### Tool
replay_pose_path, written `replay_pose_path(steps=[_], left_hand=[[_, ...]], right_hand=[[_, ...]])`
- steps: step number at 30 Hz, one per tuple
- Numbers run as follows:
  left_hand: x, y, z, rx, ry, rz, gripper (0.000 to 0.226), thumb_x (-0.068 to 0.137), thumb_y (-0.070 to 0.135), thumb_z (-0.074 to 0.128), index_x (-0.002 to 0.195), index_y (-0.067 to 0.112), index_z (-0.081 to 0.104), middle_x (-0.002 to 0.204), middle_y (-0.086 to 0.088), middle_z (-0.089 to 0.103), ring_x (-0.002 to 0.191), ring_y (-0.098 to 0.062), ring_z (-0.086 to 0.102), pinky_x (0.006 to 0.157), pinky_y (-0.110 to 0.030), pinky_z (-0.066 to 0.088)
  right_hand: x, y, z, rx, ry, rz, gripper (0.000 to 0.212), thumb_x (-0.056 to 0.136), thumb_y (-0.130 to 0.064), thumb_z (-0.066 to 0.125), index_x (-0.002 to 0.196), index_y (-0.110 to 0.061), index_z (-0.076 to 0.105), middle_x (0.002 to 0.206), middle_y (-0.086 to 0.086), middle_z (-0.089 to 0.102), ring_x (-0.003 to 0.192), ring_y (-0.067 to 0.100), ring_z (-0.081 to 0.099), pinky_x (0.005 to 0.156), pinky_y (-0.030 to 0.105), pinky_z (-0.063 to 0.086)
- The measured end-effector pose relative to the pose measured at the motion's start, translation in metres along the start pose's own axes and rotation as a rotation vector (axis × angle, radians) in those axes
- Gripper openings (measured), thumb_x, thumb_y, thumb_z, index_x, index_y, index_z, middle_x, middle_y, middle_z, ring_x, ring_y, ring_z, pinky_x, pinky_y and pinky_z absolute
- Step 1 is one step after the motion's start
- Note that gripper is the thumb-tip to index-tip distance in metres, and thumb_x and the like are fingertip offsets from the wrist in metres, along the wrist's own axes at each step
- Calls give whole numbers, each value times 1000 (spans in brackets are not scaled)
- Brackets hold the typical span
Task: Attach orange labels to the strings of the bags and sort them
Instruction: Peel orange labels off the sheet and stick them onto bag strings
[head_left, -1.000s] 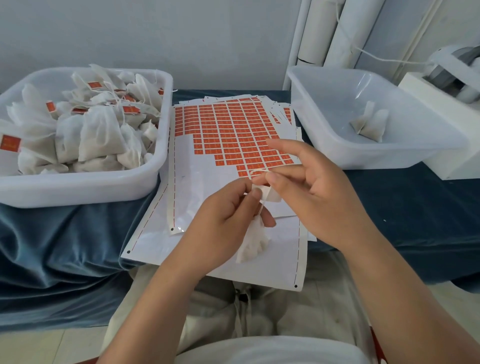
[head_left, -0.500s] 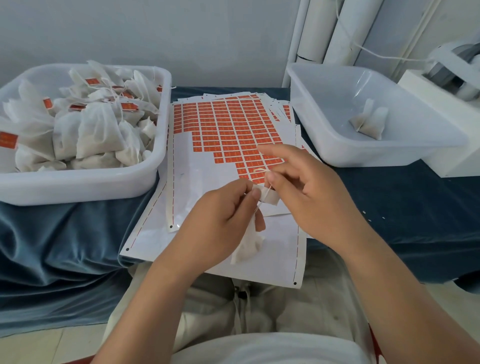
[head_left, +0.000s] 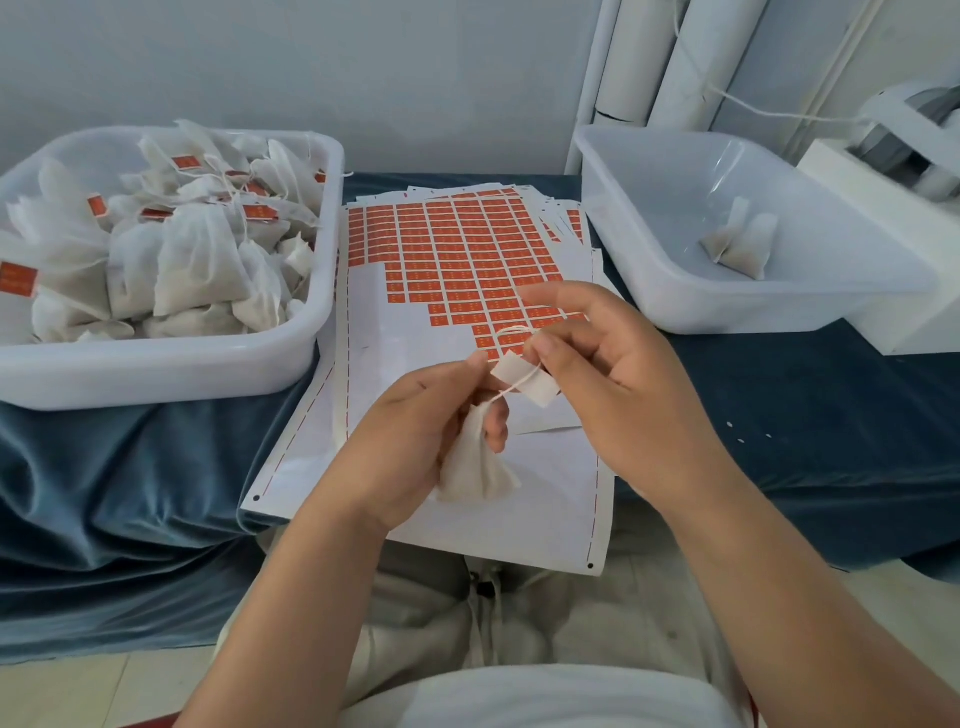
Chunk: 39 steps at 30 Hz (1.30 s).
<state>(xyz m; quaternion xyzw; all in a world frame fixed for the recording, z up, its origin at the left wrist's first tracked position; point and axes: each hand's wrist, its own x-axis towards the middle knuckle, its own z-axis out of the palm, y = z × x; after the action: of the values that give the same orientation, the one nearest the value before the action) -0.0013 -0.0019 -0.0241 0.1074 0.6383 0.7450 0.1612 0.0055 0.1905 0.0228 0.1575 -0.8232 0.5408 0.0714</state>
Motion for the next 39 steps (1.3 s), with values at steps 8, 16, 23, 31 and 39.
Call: replay_pose_path(steps=[8,16,23,31,39], left_hand=[[1,-2,5,-191,-60,-45,27,88,43,70,69,25,78,51,9,46,50,-9,42,60,-21,46],[2,-4,8,-190,24,-45,43,71,61,87,54,28,66,47,7,42,46,-11,37,55,-20,43],[1,1,14,18,183,-7,56,79,62,76,65,8,69,50,0,49,51,-15,43,58,-25,46],[-2,5,23,208,283,121,44,88,56,69,68,18,77,50,3,53,47,-9,44,50,-14,42],[0,2,27,317,382,233,26,100,41,65,79,30,77,62,10,61,50,-4,48,49,-12,39]], right_hand=[[-1,2,5,16,-17,-41,28,107,-26,56,131,-41,60,102,-11,76,105,14,73,93,48,60],[1,4,3,-19,-17,-85,26,107,-27,56,124,-46,60,107,-19,76,109,9,72,93,37,60],[3,5,3,-31,15,-56,24,107,-27,58,124,-44,60,105,-23,76,107,2,71,91,22,58],[5,7,5,-15,30,-35,23,107,-28,58,124,-43,60,106,-23,76,109,0,70,93,22,57],[4,7,10,107,23,-46,33,112,-36,45,143,-45,50,135,-18,68,114,0,69,89,15,56]])
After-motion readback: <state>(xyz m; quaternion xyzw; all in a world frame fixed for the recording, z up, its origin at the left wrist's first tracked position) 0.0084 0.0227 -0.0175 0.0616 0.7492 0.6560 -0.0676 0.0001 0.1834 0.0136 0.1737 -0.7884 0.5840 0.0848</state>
